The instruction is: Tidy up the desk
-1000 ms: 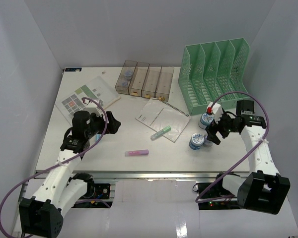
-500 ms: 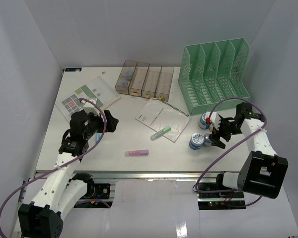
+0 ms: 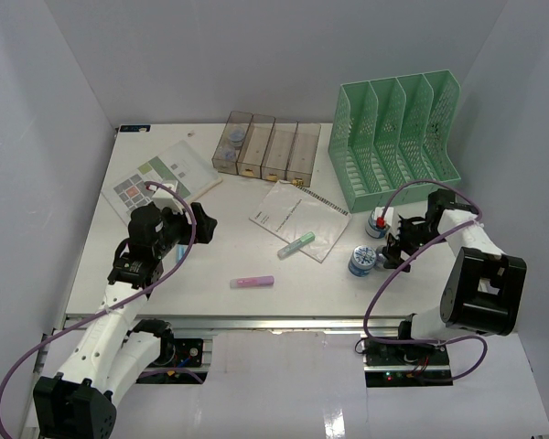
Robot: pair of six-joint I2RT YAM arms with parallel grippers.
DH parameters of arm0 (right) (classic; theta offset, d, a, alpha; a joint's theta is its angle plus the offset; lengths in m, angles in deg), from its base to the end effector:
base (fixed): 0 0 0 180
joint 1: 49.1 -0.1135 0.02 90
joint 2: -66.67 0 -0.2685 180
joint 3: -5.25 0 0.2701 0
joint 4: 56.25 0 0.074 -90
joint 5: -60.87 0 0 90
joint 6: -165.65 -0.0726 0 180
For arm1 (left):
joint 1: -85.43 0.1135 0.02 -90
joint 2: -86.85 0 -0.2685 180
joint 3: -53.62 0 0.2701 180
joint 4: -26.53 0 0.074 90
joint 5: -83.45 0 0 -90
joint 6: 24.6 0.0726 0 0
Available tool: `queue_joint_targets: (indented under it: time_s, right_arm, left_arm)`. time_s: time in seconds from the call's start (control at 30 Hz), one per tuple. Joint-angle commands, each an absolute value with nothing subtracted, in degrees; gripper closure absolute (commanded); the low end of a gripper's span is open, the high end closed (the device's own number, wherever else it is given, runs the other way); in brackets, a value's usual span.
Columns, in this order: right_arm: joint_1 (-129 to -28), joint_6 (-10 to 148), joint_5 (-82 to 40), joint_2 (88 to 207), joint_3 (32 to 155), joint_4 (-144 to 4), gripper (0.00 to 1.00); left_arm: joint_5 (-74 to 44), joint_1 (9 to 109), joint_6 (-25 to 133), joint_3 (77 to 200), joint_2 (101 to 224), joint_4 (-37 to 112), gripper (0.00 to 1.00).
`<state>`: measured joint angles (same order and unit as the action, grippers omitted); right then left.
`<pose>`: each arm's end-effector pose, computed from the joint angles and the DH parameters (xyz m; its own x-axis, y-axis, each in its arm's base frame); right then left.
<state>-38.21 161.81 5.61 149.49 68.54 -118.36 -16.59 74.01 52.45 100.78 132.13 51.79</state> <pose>0.2636 -0.0086 0.1574 -0.1388 -0.8082 -0.5723 -0.9644 0.2416 -0.1073 0.2274 -0.0589 0.2554 -0.4579 -0.1326 -0.8790 0.2557 0.9274 -0.2731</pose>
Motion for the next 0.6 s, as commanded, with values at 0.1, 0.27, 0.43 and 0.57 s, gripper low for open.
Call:
queue_joint_targets:
  time_s: [0.1, 0.27, 0.43, 0.57]
  right_arm:
    - [-39.8, 164.9, 8.8, 149.9, 66.7, -116.6, 0.05]
    - [-40.2, 165.4, 8.7, 150.6, 65.4, -115.3, 0.07]
    - [-40.1, 165.7, 7.6, 149.9, 64.8, -115.1, 0.25]
    - [-40.1, 165.4, 6.8, 146.8, 64.2, -115.4, 0.51]
  left_arm:
    - [-17.7, 74.3, 52.8, 101.8, 131.3, 51.7, 0.02]
    - [-26.4, 74.3, 52.5, 101.2, 131.6, 49.6, 0.02]
    - [-31.7, 74.3, 51.3, 101.0, 132.4, 48.2, 0.02]
    - [-39.8, 74.3, 45.5, 99.5, 132.9, 42.2, 0.02]
